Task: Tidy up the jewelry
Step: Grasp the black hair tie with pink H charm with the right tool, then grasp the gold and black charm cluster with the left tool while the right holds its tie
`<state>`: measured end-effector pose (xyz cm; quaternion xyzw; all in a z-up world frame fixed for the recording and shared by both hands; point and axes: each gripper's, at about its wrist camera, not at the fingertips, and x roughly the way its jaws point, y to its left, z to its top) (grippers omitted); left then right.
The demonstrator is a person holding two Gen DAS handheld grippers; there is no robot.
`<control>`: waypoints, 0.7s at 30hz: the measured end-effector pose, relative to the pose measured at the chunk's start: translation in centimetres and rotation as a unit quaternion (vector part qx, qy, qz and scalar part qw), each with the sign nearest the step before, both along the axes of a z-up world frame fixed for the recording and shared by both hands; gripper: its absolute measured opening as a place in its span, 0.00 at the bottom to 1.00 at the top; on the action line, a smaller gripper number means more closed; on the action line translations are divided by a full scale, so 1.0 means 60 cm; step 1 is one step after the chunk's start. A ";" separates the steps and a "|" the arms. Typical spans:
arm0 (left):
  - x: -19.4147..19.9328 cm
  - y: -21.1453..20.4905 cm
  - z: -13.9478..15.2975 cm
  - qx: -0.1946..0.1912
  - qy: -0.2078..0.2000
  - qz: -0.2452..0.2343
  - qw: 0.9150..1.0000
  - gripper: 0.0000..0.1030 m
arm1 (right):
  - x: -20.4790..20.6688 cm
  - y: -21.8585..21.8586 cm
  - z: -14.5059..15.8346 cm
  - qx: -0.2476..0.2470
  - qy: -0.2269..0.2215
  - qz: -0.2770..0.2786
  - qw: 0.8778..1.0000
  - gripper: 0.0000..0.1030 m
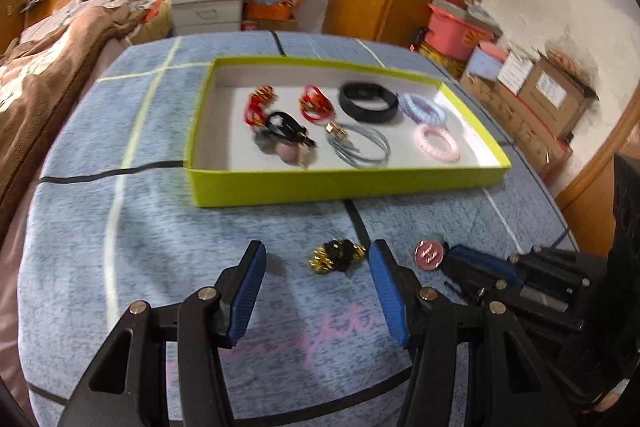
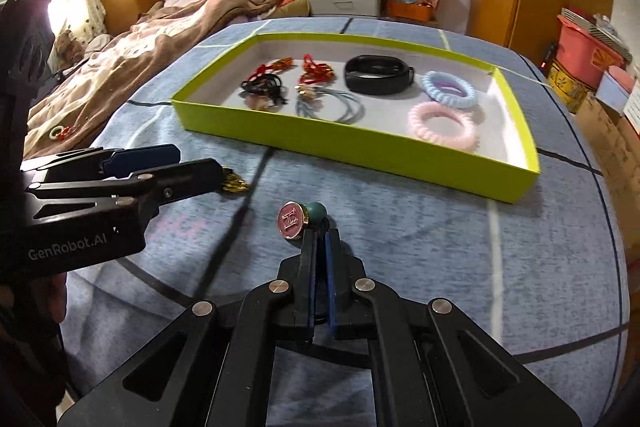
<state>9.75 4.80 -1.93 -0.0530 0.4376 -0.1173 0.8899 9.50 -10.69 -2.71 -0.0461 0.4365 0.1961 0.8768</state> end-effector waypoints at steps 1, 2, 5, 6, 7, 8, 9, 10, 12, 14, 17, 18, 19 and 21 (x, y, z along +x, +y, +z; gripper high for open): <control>0.001 -0.003 -0.002 0.006 0.000 0.003 1.000 0.54 | 0.000 -0.002 0.000 0.002 0.001 -0.001 1.000 0.04; 0.002 -0.003 -0.004 0.008 0.001 0.002 1.000 0.54 | 0.001 -0.004 0.001 0.003 0.001 -0.002 1.000 0.04; 0.003 -0.008 -0.006 0.016 0.001 -0.002 1.000 0.54 | 0.001 -0.006 0.001 0.005 0.002 -0.002 1.000 0.04; 0.003 -0.011 -0.007 0.021 0.001 -0.004 1.000 0.54 | 0.001 -0.007 0.001 0.006 0.002 -0.002 1.000 0.04; 0.004 -0.015 -0.007 0.030 -0.001 -0.009 1.000 0.54 | 0.001 -0.007 0.001 0.007 0.003 -0.002 1.000 0.04; 0.004 -0.019 -0.008 0.036 -0.004 -0.012 0.999 0.54 | 0.001 -0.007 0.000 0.007 0.003 -0.003 1.000 0.04; 0.006 -0.021 -0.009 0.041 -0.005 -0.011 0.999 0.54 | 0.001 -0.007 0.000 0.008 0.003 -0.003 1.000 0.04; 0.006 -0.024 -0.009 0.048 -0.006 -0.011 0.999 0.54 | 0.001 -0.008 0.001 0.010 0.004 -0.003 1.000 0.04; 0.005 -0.031 -0.010 0.064 -0.009 -0.012 0.998 0.54 | 0.001 -0.010 0.001 0.014 0.006 -0.003 1.000 0.04; 0.004 -0.037 -0.010 0.082 -0.012 -0.015 0.996 0.54 | 0.001 -0.011 0.001 0.016 0.007 -0.002 1.000 0.04; 0.004 -0.034 -0.008 0.085 -0.012 -0.009 0.996 0.40 | 0.002 -0.013 0.001 0.019 0.008 -0.002 1.000 0.04; 0.004 -0.031 -0.007 0.085 -0.012 -0.005 0.996 0.35 | 0.001 -0.014 0.001 0.021 0.009 -0.002 1.000 0.04; 0.004 -0.027 -0.007 0.083 -0.012 -0.001 0.996 0.34 | 0.001 -0.014 0.002 0.022 0.009 -0.002 1.000 0.04; 0.004 -0.022 -0.006 0.080 -0.010 0.004 0.997 0.28 | 0.001 -0.016 0.001 0.024 0.010 -0.002 1.000 0.04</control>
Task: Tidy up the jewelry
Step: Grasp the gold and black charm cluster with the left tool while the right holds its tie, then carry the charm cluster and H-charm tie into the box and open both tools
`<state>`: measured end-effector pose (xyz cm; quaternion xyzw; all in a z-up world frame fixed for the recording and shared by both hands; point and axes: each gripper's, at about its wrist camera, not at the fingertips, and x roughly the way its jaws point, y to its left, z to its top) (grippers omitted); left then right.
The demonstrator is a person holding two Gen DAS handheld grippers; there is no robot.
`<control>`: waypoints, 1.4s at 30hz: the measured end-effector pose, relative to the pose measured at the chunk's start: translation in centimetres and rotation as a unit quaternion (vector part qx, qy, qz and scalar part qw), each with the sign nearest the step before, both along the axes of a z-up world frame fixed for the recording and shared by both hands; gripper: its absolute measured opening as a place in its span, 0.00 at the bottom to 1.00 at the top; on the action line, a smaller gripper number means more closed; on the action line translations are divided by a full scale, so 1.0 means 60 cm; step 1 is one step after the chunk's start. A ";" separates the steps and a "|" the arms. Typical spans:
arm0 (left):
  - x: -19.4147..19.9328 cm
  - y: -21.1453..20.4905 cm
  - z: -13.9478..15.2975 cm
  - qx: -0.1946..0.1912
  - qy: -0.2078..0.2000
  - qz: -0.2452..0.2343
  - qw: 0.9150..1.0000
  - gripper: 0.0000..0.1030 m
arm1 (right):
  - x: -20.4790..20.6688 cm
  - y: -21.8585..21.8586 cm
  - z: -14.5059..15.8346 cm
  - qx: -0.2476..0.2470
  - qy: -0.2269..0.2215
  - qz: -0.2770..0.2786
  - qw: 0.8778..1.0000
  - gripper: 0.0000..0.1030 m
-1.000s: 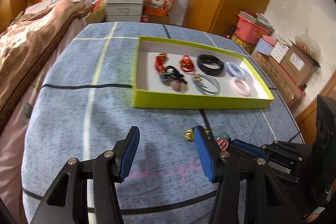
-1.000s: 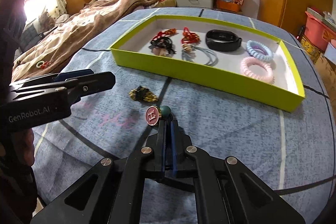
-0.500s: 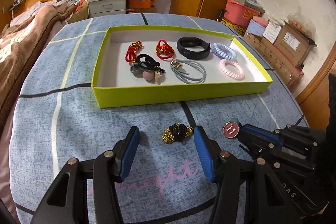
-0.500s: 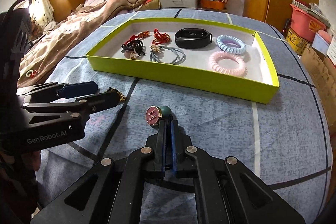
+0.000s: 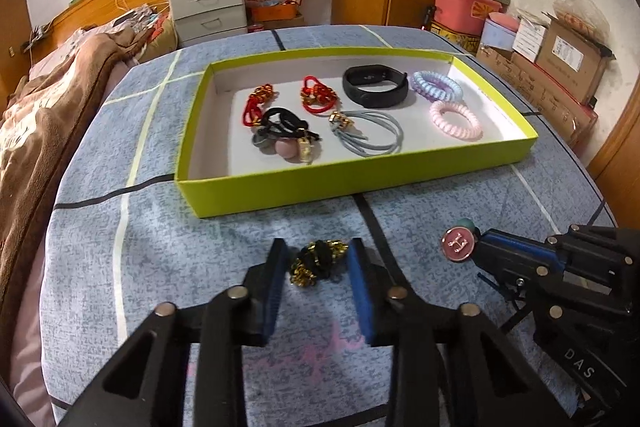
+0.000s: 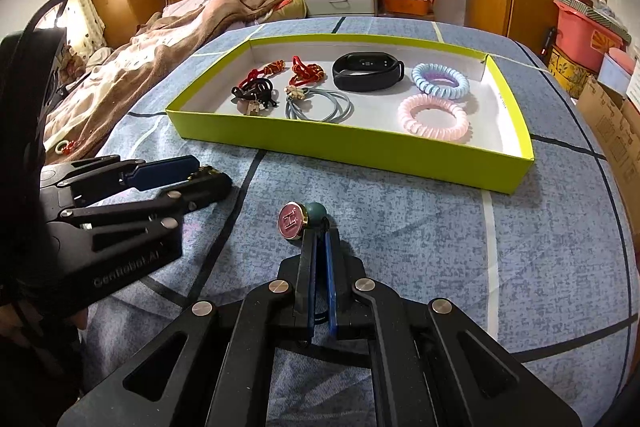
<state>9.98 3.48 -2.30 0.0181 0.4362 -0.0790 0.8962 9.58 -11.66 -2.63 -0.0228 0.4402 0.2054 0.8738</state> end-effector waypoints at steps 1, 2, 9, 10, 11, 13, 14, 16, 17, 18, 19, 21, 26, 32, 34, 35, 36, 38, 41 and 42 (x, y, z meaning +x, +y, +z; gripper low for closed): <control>0.000 0.002 0.000 -0.004 0.001 0.000 1.000 0.28 | 0.000 -0.001 0.000 0.001 0.000 0.000 1.000 0.04; -0.001 0.003 0.000 -0.005 0.002 0.001 1.000 0.26 | 0.000 0.000 0.000 0.001 0.000 0.000 1.000 0.04; -0.007 0.012 0.002 -0.014 0.003 0.011 1.000 0.24 | 0.001 -0.006 0.001 0.007 -0.001 -0.002 1.000 0.04; -0.008 0.013 0.004 -0.014 0.001 0.013 1.000 0.24 | 0.000 -0.008 0.002 0.010 -0.001 -0.002 1.000 0.04; -0.010 0.015 0.006 -0.016 -0.001 0.013 1.000 0.24 | 0.000 -0.009 0.003 0.014 -0.001 -0.002 1.000 0.04; -0.013 0.019 0.011 -0.022 -0.004 0.017 1.000 0.24 | 0.000 -0.015 0.007 0.024 -0.003 -0.005 1.000 0.04; -0.014 0.022 0.014 -0.026 -0.004 0.019 0.999 0.24 | -0.001 -0.016 0.008 0.026 -0.003 -0.005 1.000 0.04; -0.017 0.027 0.020 -0.030 -0.009 0.021 0.999 0.24 | -0.003 -0.018 0.016 0.032 -0.008 -0.002 0.999 0.04; -0.017 0.027 0.024 -0.031 -0.011 0.021 0.999 0.24 | -0.004 -0.017 0.020 0.032 -0.011 -0.001 0.999 0.04; -0.018 0.028 0.027 -0.032 -0.012 0.022 0.999 0.24 | -0.004 -0.016 0.023 0.032 -0.013 0.000 0.999 0.04; -0.018 0.029 0.031 -0.034 -0.015 0.022 0.999 0.24 | -0.004 -0.017 0.028 0.034 -0.015 0.000 0.999 0.04; -0.018 0.032 0.038 -0.038 -0.018 0.024 0.999 0.24 | -0.004 -0.017 0.033 0.036 -0.018 -0.001 0.999 0.04; -0.011 0.042 0.061 -0.048 -0.029 0.026 0.998 0.24 | 0.004 -0.019 0.060 0.045 -0.032 -0.002 0.998 0.04; 0.011 0.049 0.086 -0.056 -0.042 0.029 0.997 0.24 | 0.036 -0.017 0.084 0.053 -0.044 -0.006 0.998 0.04; 0.023 0.051 0.090 -0.059 -0.045 0.031 0.997 0.24 | 0.053 -0.016 0.088 0.053 -0.046 -0.010 0.997 0.04; 0.030 0.052 0.091 -0.062 -0.043 0.032 0.997 0.24 | 0.060 -0.016 0.089 0.052 -0.047 -0.011 0.997 0.04; 0.039 0.054 0.091 -0.066 -0.042 0.034 0.996 0.24 | 0.070 -0.016 0.090 0.053 -0.045 -0.013 0.997 0.04; 0.050 0.054 0.092 -0.068 -0.042 0.037 0.996 0.24 | 0.088 -0.017 0.088 0.054 -0.041 -0.018 0.998 0.04; 0.071 0.054 0.085 -0.068 -0.036 0.040 0.996 0.24 | 0.114 -0.014 0.083 0.047 -0.040 -0.023 0.998 0.04; 0.077 0.055 0.082 -0.069 -0.033 0.042 0.996 0.24 | 0.122 -0.015 0.080 0.046 -0.037 -0.024 0.998 0.04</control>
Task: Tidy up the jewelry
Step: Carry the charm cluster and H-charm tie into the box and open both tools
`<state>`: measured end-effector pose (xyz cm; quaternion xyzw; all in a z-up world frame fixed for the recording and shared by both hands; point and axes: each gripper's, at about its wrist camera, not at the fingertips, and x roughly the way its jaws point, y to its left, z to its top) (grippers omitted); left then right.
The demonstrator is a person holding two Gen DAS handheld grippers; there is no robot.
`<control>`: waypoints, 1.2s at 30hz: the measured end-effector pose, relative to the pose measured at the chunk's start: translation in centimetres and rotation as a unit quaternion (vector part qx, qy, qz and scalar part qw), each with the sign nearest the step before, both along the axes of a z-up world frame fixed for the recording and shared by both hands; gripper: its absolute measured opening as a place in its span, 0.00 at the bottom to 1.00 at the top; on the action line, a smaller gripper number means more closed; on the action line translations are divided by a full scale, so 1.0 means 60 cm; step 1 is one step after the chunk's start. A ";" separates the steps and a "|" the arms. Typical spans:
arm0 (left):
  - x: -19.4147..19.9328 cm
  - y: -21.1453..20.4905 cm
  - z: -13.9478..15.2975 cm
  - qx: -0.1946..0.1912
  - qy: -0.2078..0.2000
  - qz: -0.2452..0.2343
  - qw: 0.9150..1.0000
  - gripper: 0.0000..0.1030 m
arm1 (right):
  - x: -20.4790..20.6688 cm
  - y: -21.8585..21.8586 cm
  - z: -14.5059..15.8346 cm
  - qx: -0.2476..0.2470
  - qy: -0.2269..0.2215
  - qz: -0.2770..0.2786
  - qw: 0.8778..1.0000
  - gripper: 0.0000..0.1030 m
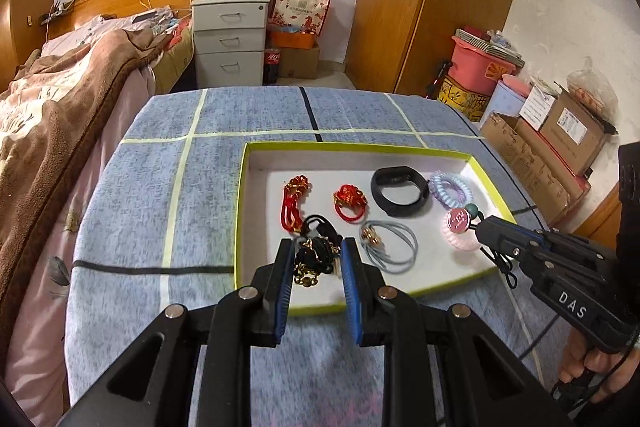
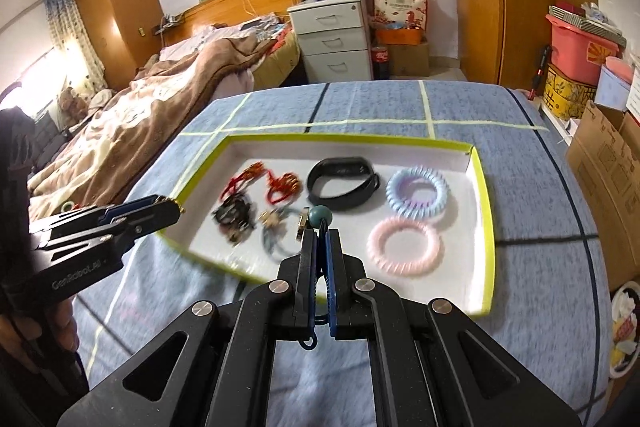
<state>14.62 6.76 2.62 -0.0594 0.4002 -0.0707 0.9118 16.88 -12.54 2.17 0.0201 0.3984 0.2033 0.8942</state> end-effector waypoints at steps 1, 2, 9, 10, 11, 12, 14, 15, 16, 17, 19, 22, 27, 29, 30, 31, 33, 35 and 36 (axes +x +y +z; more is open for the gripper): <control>0.004 0.000 -0.003 0.000 0.003 0.002 1.000 0.24 | 0.010 0.001 -0.004 0.000 0.004 -0.002 1.000 0.04; 0.009 -0.001 -0.006 0.003 0.004 0.003 1.000 0.24 | 0.017 0.001 -0.007 -0.001 0.006 -0.004 1.000 0.04; 0.032 -0.005 -0.033 0.007 0.023 0.004 1.000 0.24 | 0.049 -0.002 -0.028 -0.007 0.023 -0.009 1.000 0.04; 0.034 -0.005 -0.037 0.005 0.027 0.004 1.000 0.24 | 0.051 -0.001 -0.032 -0.008 0.027 -0.008 1.000 0.04; 0.036 -0.005 -0.040 0.004 0.029 0.003 1.000 0.24 | 0.054 -0.001 -0.032 -0.009 0.028 -0.007 1.000 0.04; 0.037 -0.005 -0.044 0.004 0.033 0.004 0.999 0.24 | 0.055 0.001 -0.035 -0.012 0.029 -0.005 0.999 0.04; 0.038 -0.005 -0.046 0.005 0.034 0.006 0.999 0.24 | 0.055 0.004 -0.040 -0.018 0.031 -0.003 0.999 0.04; 0.038 -0.005 -0.047 0.003 0.034 0.005 0.999 0.24 | 0.056 0.004 -0.042 -0.020 0.032 -0.003 0.999 0.04; 0.039 -0.005 -0.048 0.002 0.035 0.004 0.999 0.24 | 0.057 0.005 -0.045 -0.023 0.035 -0.003 0.999 0.04; 0.040 -0.005 -0.050 0.001 0.038 0.005 0.999 0.24 | 0.057 0.005 -0.048 -0.026 0.036 -0.004 0.999 0.04; 0.040 -0.004 -0.051 0.003 0.039 0.006 0.999 0.24 | 0.058 0.007 -0.051 -0.028 0.040 -0.001 0.999 0.04; 0.039 -0.006 -0.051 0.004 0.037 0.005 0.999 0.24 | 0.058 0.007 -0.054 -0.033 0.042 -0.001 0.999 0.04; 0.040 -0.007 -0.052 0.004 0.036 0.003 0.999 0.25 | 0.060 0.008 -0.056 -0.039 0.043 0.001 0.998 0.04; 0.040 -0.006 -0.053 0.002 0.037 0.004 0.999 0.25 | 0.060 0.009 -0.056 -0.044 0.041 0.000 0.998 0.04; 0.040 -0.005 -0.053 0.003 0.037 0.005 0.999 0.26 | 0.061 0.010 -0.056 -0.045 0.040 -0.001 0.998 0.04; 0.041 -0.005 -0.053 0.003 0.038 0.005 0.999 0.26 | 0.061 0.010 -0.056 -0.047 0.039 -0.002 0.998 0.04; 0.041 -0.004 -0.054 0.003 0.038 0.006 0.999 0.31 | 0.062 0.011 -0.056 -0.051 0.039 -0.003 0.998 0.04; 0.041 -0.005 -0.053 0.004 0.039 0.007 0.999 0.31 | 0.060 0.012 -0.056 -0.051 0.037 -0.002 0.998 0.04; 0.041 -0.006 -0.052 0.003 0.039 0.007 0.999 0.31 | 0.060 0.012 -0.056 -0.051 0.036 -0.005 0.998 0.05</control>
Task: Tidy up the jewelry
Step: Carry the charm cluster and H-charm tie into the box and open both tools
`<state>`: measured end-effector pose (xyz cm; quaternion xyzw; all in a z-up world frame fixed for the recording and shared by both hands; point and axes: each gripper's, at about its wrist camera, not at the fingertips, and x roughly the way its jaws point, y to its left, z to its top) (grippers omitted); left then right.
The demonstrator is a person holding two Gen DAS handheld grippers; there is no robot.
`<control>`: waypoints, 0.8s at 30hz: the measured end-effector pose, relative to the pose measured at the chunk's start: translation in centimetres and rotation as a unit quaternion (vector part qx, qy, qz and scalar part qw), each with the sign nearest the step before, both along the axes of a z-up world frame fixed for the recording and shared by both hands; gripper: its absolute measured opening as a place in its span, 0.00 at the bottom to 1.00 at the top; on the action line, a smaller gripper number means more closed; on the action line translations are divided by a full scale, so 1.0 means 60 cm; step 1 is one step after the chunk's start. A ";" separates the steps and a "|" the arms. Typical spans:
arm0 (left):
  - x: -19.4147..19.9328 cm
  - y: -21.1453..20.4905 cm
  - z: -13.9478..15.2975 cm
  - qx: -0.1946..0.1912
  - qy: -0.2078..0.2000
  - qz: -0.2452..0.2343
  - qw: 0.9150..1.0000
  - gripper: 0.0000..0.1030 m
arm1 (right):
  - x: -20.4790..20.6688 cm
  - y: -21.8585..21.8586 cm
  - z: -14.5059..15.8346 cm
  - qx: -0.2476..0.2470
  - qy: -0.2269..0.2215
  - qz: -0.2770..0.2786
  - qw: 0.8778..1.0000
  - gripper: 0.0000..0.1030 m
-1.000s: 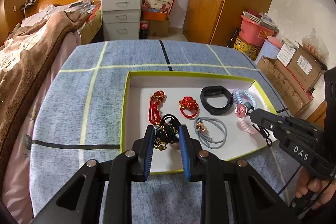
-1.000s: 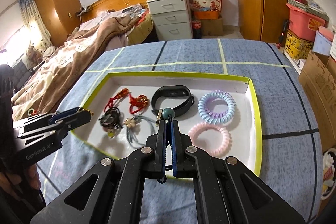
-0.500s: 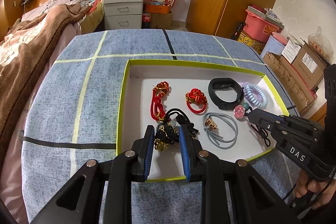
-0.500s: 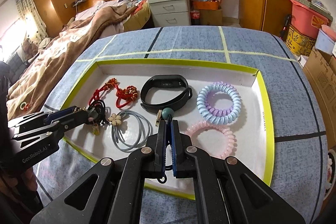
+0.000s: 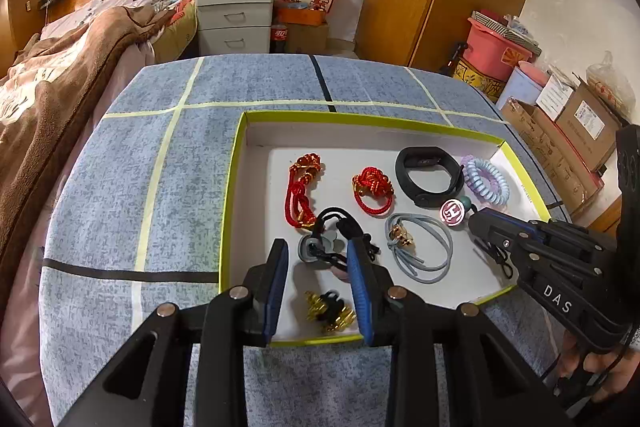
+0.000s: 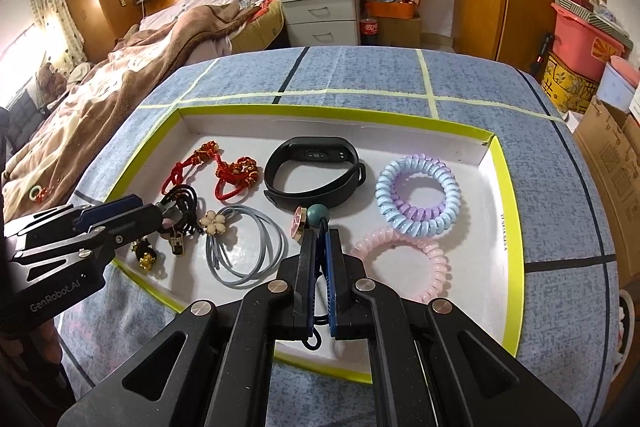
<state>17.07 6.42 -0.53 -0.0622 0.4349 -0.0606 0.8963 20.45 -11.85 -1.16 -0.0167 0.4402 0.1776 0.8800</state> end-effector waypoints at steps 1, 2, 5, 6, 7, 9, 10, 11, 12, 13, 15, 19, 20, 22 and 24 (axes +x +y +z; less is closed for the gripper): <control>0.000 -0.001 0.000 0.000 0.000 -0.001 1.000 0.31 | 0.001 0.000 0.000 0.000 0.000 -0.001 1.000 0.06; -0.001 -0.002 0.000 0.000 0.001 -0.001 1.000 0.32 | 0.001 -0.001 0.000 0.000 -0.001 -0.003 1.000 0.07; -0.001 -0.001 0.000 0.001 0.001 0.000 1.000 0.34 | 0.002 -0.001 0.001 0.000 -0.001 -0.004 1.000 0.14; -0.002 -0.001 0.000 0.002 0.001 0.001 1.000 0.35 | 0.002 -0.001 0.001 0.000 -0.001 -0.004 1.000 0.16; -0.001 -0.001 0.001 0.002 0.001 0.001 1.000 0.36 | 0.002 -0.001 0.002 0.000 -0.002 -0.005 1.000 0.17; -0.002 -0.001 0.001 0.001 0.001 0.001 1.000 0.37 | 0.002 -0.001 0.003 0.002 -0.002 -0.006 1.000 0.17; -0.002 -0.001 0.001 0.002 0.002 0.001 1.000 0.37 | 0.002 -0.001 0.004 0.002 -0.002 -0.006 1.000 0.18; -0.002 -0.001 0.001 0.003 0.001 0.002 1.000 0.38 | 0.001 -0.001 0.005 0.002 -0.003 -0.005 1.000 0.18; -0.003 -0.001 0.001 0.004 0.001 0.003 1.000 0.40 | 0.001 -0.001 0.006 0.002 -0.004 -0.006 1.000 0.19; -0.003 -0.001 0.002 0.005 0.002 0.004 1.000 0.40 | 0.000 -0.001 0.006 0.002 -0.005 -0.006 1.000 0.20; -0.005 -0.001 0.004 0.004 0.000 0.004 1.000 0.42 | 0.000 -0.002 0.007 0.004 -0.005 -0.007 1.000 0.29; -0.007 -0.002 0.007 0.005 -0.002 0.007 1.000 0.48 | -0.005 -0.005 0.010 0.011 -0.009 -0.007 1.000 0.41; -0.008 -0.002 0.007 0.005 -0.002 0.007 1.000 0.48 | -0.005 -0.005 0.012 0.012 -0.010 -0.007 1.000 0.41; -0.009 -0.003 0.007 0.004 -0.001 0.008 1.000 0.48 | -0.008 -0.005 0.014 0.012 -0.013 -0.009 1.000 0.41; -0.011 -0.006 0.008 0.005 -0.002 0.008 1.000 0.50 | -0.009 -0.006 0.015 0.009 -0.016 -0.013 1.000 0.41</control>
